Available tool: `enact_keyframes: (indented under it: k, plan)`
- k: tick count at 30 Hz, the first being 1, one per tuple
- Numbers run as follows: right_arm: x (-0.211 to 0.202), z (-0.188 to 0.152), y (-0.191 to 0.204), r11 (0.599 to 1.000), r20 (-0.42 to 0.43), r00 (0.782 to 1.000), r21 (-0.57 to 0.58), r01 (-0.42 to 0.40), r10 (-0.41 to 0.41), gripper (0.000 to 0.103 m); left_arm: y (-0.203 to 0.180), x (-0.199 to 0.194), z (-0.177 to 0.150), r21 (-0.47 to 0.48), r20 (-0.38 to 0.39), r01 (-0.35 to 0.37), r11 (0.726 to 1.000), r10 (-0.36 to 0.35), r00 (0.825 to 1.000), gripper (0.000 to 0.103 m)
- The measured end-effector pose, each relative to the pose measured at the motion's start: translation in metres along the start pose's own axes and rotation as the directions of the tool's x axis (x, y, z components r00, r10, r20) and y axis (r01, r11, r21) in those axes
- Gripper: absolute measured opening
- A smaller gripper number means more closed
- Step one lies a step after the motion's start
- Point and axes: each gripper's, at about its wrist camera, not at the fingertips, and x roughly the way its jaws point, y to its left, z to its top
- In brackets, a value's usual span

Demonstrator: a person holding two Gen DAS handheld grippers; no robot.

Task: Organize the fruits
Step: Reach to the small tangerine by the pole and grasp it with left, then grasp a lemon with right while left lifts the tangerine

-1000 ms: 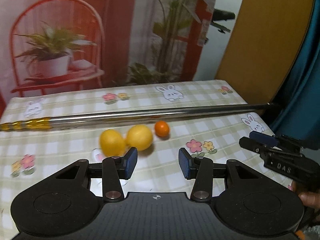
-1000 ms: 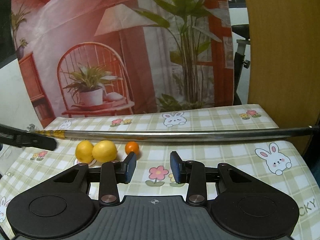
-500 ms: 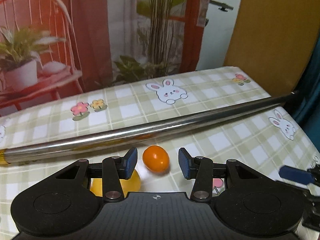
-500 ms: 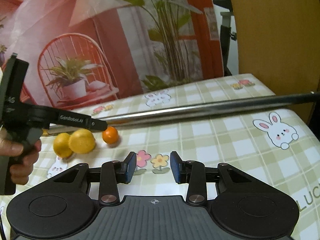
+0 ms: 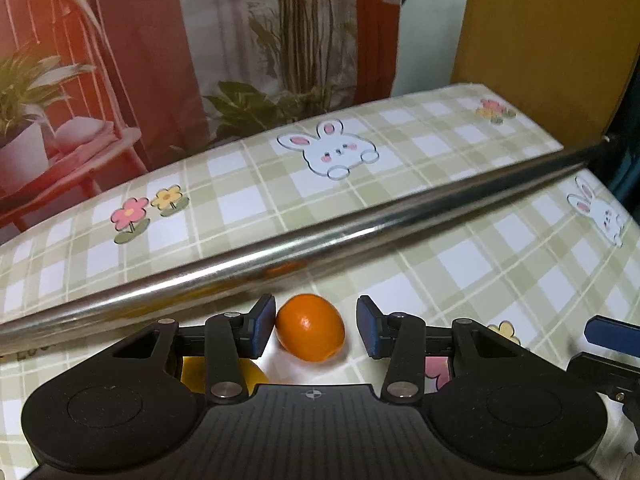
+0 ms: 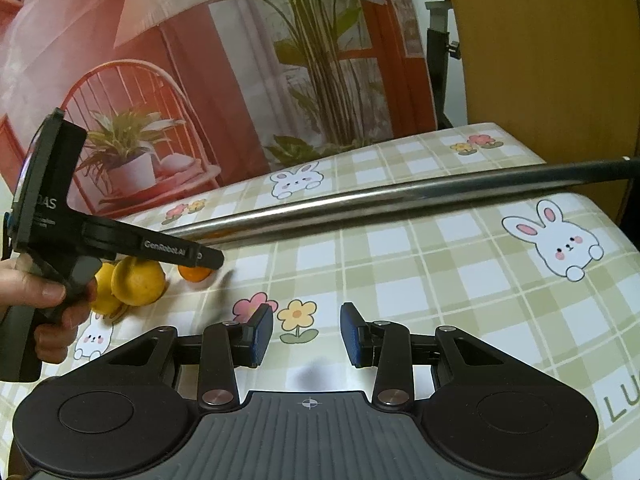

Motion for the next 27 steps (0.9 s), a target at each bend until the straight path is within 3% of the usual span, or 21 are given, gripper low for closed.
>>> enact_keyframes:
  k: [4,6,16,21,27]
  plan:
    - [0.002,-0.002,-0.001,1.0,-0.012,1.0,0.004,-0.003,0.003,0.035,-0.005,0.002,-0.003,0.054,-0.005,-0.038,0.998,0.038,0.999,0.046]
    - [0.002,-0.003,-0.001,1.0,-0.011,1.0,0.005,-0.002,0.002,0.035,-0.008,0.003,-0.004,0.077,-0.007,-0.045,0.996,0.046,0.999,0.04]
    - [-0.004,-0.003,-0.002,0.999,-0.01,1.0,0.036,-0.016,0.016,0.035,-0.003,-0.029,-0.008,0.065,0.041,0.006,0.998,-0.009,0.999,0.04]
    - [-0.011,-0.005,0.007,0.999,-0.004,1.0,0.022,-0.027,0.027,0.035,0.005,-0.069,-0.016,0.03,0.103,0.042,0.999,-0.045,0.994,0.04]
    - [-0.02,-0.002,0.025,0.998,-0.002,0.999,-0.029,-0.05,0.05,0.035,0.038,-0.118,-0.042,-0.105,0.16,0.063,0.993,-0.045,0.986,0.04]
